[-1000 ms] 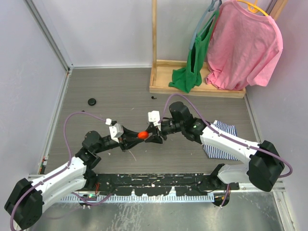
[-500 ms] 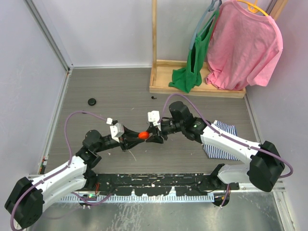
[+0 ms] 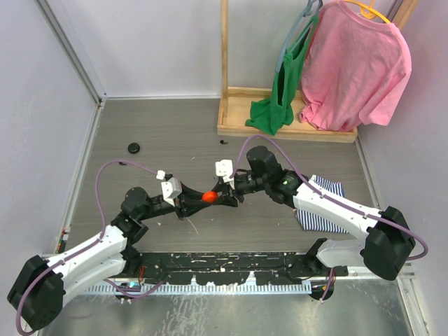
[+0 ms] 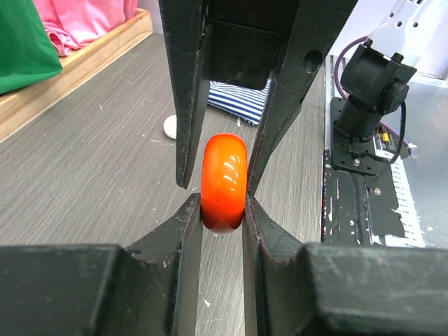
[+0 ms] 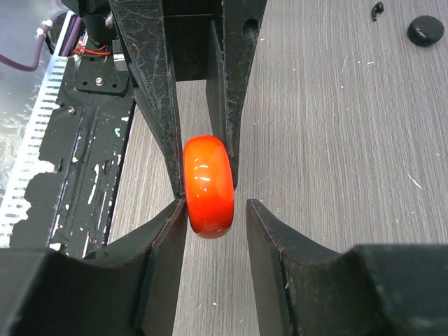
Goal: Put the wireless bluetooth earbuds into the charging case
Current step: Place the charging case at the center of the board.
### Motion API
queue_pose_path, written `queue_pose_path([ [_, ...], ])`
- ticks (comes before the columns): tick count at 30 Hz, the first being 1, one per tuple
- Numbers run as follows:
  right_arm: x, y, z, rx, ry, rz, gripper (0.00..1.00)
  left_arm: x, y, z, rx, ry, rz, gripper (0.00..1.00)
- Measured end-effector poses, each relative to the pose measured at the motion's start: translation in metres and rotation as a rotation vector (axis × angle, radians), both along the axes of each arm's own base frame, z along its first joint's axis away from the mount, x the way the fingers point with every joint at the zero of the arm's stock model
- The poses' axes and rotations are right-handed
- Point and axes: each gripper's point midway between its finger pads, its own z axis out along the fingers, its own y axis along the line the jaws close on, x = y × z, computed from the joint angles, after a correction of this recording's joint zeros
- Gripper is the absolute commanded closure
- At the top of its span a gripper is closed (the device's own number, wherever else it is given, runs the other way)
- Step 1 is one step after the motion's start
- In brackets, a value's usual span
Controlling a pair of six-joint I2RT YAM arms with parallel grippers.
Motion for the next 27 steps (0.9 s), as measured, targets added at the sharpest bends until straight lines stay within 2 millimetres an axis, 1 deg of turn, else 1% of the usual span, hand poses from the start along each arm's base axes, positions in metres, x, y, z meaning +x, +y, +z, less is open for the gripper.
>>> queue_pose_path([
  [6, -0.003, 0.000, 0.000, 0.000, 0.010, 0.013, 0.65, 0.000, -0.001, 0.000, 0.002, 0.002, -0.005, 0.87],
  [9, -0.005, -0.001, -0.001, -0.004, 0.019, 0.016, 0.76, 0.000, -0.001, -0.001, 0.008, 0.006, -0.008, 0.85],
  [12, -0.006, -0.002, -0.003, -0.013, 0.034, 0.017, 0.83, -0.001, -0.001, -0.002, 0.015, 0.011, -0.012, 0.80],
  [16, -0.006, -0.004, -0.003, -0.020, 0.048, 0.010, 0.85, 0.000, -0.001, -0.003, 0.018, 0.014, -0.011, 0.62],
  [21, -0.001, -0.007, -0.005, -0.033, 0.078, -0.030, 0.85, 0.004, 0.000, -0.004, 0.022, 0.018, 0.014, 0.44],
  [24, 0.006, -0.010, -0.007, -0.043, 0.100, -0.079, 0.85, 0.009, 0.002, -0.004, 0.023, 0.022, 0.048, 0.37],
  [27, 0.016, -0.015, -0.009, -0.055, 0.129, -0.158, 0.84, 0.016, 0.005, -0.002, 0.017, 0.020, 0.095, 0.33],
])
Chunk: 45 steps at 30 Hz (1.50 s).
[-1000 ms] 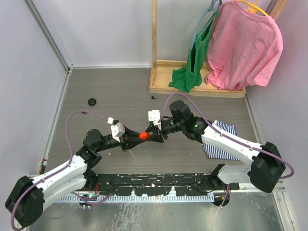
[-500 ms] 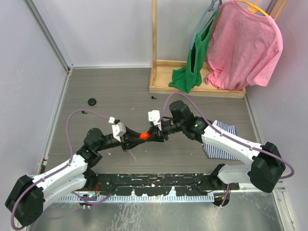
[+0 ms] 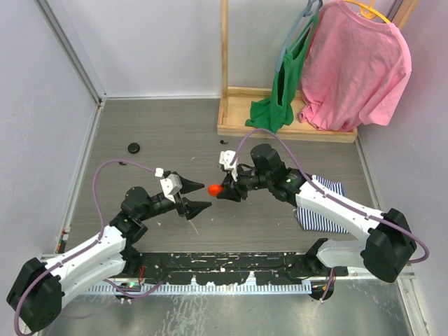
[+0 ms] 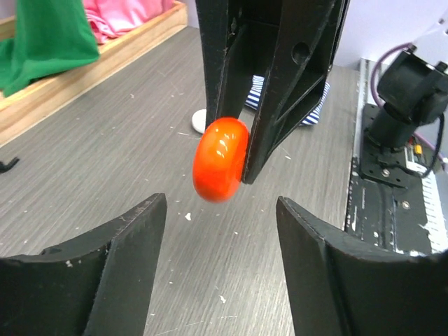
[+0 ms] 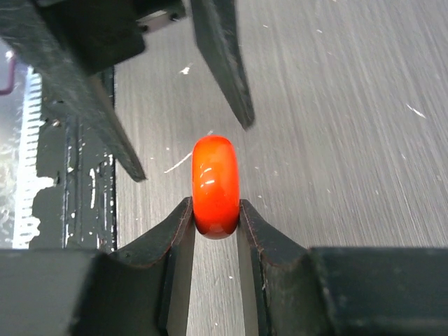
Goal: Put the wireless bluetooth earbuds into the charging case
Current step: Place the charging case at the center of the board.
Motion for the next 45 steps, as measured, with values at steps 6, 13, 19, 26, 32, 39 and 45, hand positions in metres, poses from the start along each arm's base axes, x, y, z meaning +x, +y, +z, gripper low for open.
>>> queue_pose_path([
  [6, 0.030, -0.028, -0.013, -0.030, 0.108, -0.251, 0.83, 0.018, 0.011, 0.003, -0.014, 0.013, 0.132, 0.21],
  [13, 0.062, -0.077, -0.055, -0.078, 0.312, -0.594, 0.80, 0.042, 0.030, -0.004, -0.014, 0.084, 0.324, 0.08],
  [19, 0.085, -0.117, -0.077, -0.069, 0.443, -0.842, 0.78, 0.058, 0.047, -0.011, -0.012, 0.160, 0.470, 0.02],
  [26, 0.112, -0.161, -0.107, -0.073, 0.564, -1.067, 0.75, 0.070, 0.063, -0.016, -0.013, 0.214, 0.595, 0.02],
  [32, 0.119, -0.184, -0.135, -0.111, 0.649, -1.162, 0.73, 0.074, 0.073, -0.022, -0.012, 0.241, 0.663, 0.02],
  [39, 0.126, -0.201, -0.157, -0.145, 0.716, -1.215, 0.70, 0.078, 0.081, -0.026, -0.005, 0.258, 0.717, 0.02],
  [45, 0.139, -0.204, -0.160, -0.144, 0.729, -1.227, 0.61, 0.079, 0.083, -0.028, -0.003, 0.268, 0.734, 0.02],
])
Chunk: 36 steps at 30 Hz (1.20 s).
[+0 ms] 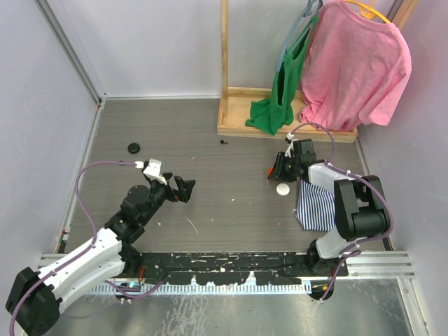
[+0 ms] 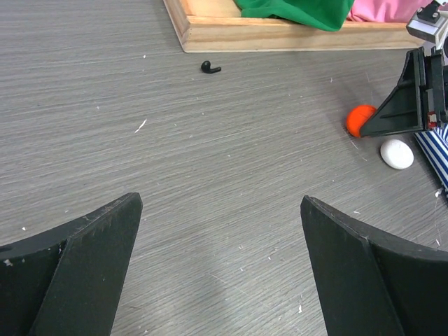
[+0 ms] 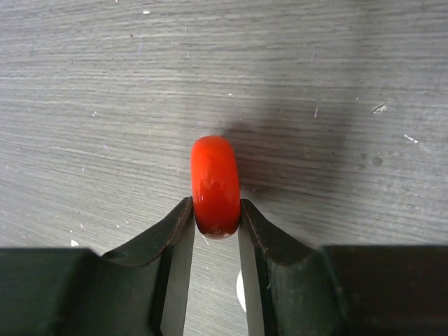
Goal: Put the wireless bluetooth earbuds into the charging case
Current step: Place the charging case at the center of the board, then pick up the charging case at the center of the board.
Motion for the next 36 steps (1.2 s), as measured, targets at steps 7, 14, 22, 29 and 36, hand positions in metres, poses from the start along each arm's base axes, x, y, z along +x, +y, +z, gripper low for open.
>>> queue_pose_path([
  [7, 0.004, -0.003, -0.002, -0.014, 0.003, -0.010, 0.47, 0.000, 0.001, -0.001, -0.004, 0.009, 0.006, 0.02],
  [14, 0.004, -0.012, -0.001, -0.060, 0.002, -0.040, 0.39, 0.000, 0.002, -0.001, -0.005, 0.009, 0.013, 0.02],
  [22, 0.003, -0.026, 0.034, -0.121, -0.090, -0.071, 0.25, 0.004, 0.003, -0.004, -0.001, 0.027, 0.032, 0.02],
  [29, 0.004, -0.029, 0.094, -0.105, -0.268, -0.086, 0.02, 0.015, 0.008, 0.000, 0.012, 0.064, 0.104, 0.02],
  [36, -0.015, -0.016, 0.140, 0.026, -0.523, -0.063, 0.00, 0.027, 0.014, 0.010, -0.007, 0.124, 0.192, 0.02],
])
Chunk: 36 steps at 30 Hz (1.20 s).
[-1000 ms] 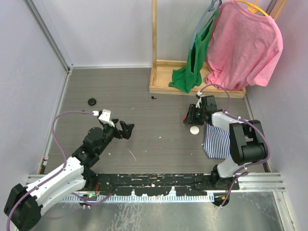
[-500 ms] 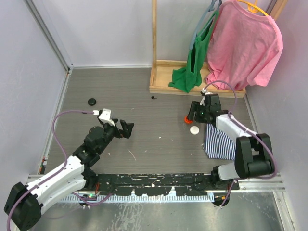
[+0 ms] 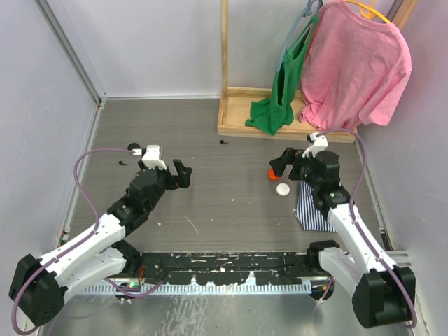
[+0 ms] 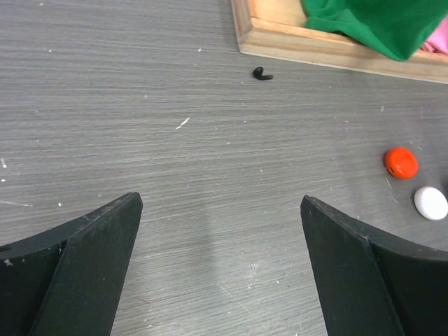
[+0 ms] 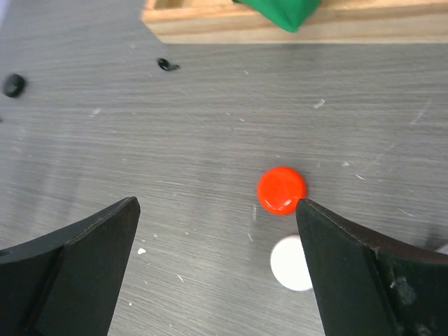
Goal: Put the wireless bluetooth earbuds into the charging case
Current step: Pick up the charging case at the center of the board.
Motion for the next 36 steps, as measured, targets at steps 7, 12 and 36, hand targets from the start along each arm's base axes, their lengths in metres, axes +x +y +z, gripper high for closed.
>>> queue_pose_path([
  [7, -0.021, 0.010, 0.006, 0.153, -0.164, 0.012, 0.00, 0.024, 0.019, -0.011, 0.015, 0.136, 0.132, 0.02],
  [12, -0.028, 0.016, 0.019, 0.210, -0.243, 0.041, 0.00, 0.050, 0.045, -0.019, 0.022, 0.227, 0.255, 0.02],
  [36, -0.050, 0.034, 0.030, 0.174, -0.349, 0.029, 0.00, 0.184, 0.193, -0.049, 0.116, 0.425, 0.306, 0.02],
])
